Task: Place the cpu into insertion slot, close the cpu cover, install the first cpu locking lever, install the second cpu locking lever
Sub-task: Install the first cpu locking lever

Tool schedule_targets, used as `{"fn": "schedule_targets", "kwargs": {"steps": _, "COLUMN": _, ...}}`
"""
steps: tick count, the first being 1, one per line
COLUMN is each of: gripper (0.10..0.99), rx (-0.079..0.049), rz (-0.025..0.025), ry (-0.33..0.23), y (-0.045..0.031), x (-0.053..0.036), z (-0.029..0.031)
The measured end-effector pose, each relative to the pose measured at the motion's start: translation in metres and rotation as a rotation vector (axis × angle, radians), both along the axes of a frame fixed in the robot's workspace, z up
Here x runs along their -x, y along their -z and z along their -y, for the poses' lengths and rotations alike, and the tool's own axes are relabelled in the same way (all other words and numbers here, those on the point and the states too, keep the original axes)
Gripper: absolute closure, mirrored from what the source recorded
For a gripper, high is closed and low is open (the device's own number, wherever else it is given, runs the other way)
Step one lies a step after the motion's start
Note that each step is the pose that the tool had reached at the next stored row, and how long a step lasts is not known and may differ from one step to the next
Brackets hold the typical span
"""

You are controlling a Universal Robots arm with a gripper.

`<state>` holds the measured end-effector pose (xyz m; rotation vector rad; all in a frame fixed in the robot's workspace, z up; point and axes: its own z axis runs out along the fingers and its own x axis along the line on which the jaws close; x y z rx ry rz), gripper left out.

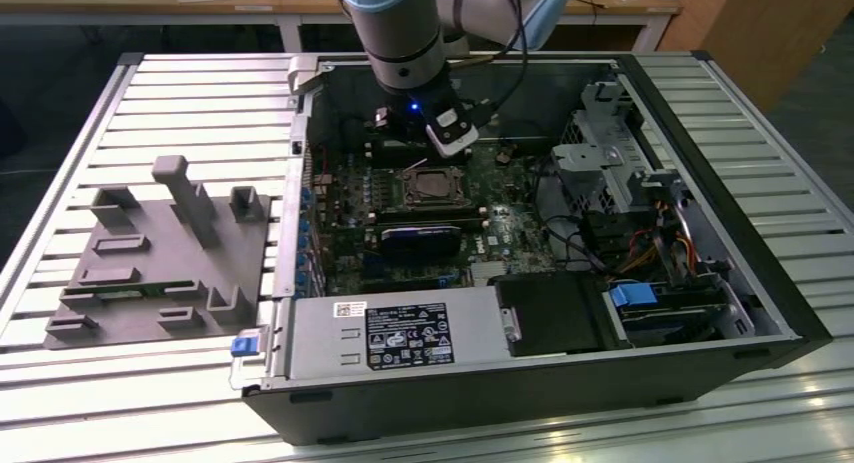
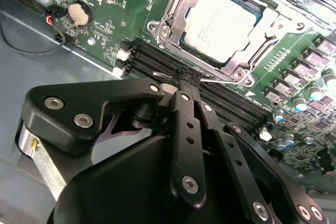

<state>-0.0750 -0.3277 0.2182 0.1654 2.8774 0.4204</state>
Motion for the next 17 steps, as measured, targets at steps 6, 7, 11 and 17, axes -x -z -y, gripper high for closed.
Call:
{"fn": "schedule_targets", "kwargs": {"steps": 6, "gripper": 0.98, "rx": 0.0, "rz": 0.0001, "ry": 0.014, "y": 0.0031, "x": 0.0, "z": -0.002}}
{"fn": "schedule_targets", "kwargs": {"steps": 7, "gripper": 0.98, "rx": 0.0, "rz": 0.0001, "ry": 0.015, "y": 0.0035, "x": 0.0, "z": -0.0022}}
{"fn": "schedule_targets", "kwargs": {"steps": 11, "gripper": 0.98, "rx": 0.0, "rz": 0.0001, "ry": 0.018, "y": 0.0046, "x": 0.0, "z": -0.0031}}
{"fn": "schedule_targets", "kwargs": {"steps": 17, "gripper": 0.98, "rx": -0.006, "rz": -0.0003, "ry": 0.02, "y": 0.0056, "x": 0.0, "z": -0.0038}}
